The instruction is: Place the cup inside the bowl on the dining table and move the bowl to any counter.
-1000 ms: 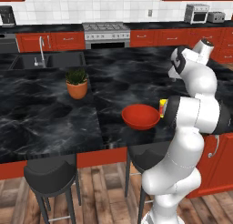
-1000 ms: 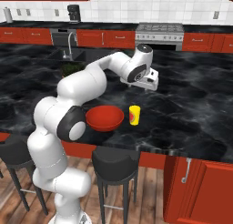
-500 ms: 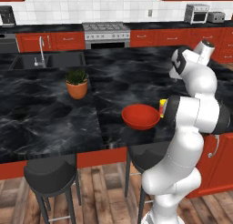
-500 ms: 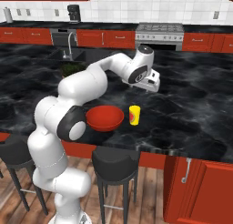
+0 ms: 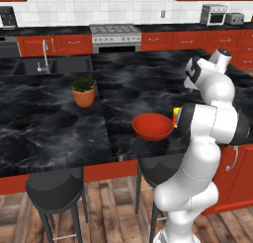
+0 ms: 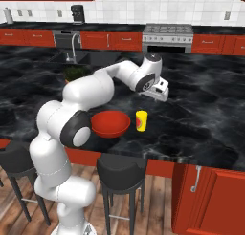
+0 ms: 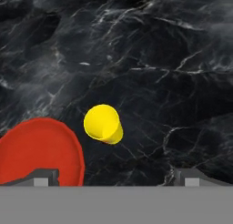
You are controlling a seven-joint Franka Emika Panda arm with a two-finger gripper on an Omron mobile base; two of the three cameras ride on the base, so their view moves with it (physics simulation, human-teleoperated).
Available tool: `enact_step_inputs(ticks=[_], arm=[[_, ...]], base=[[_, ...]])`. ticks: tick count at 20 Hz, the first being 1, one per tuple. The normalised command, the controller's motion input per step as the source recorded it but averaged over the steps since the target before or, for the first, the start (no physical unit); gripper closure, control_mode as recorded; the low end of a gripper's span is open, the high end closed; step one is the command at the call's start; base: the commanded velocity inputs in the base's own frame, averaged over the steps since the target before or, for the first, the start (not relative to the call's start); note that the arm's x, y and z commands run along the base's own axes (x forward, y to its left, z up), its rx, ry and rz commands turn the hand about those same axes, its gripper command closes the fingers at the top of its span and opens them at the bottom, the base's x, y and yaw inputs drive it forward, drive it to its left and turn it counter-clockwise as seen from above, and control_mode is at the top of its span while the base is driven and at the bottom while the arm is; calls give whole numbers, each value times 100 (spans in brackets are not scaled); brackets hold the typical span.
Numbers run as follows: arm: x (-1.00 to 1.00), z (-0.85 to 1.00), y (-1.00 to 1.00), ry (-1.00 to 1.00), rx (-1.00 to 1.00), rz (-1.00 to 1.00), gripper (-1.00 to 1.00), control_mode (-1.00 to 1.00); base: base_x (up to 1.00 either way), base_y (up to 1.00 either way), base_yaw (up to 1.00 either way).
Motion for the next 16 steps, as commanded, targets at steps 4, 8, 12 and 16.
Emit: enact_step_inputs(ticks=[4,8,12,16], arm=[[0,-36,0,0,0,-6,-100,-100],[0,-29,0,0,0,-5,-100,-100],[3,-13,0,0,0,-5,-100,-100],[14,-5,0,0,0,-3,-100,-100]], base=[[0,0,0],[0,0,0],[0,0,0],[0,0,0]])
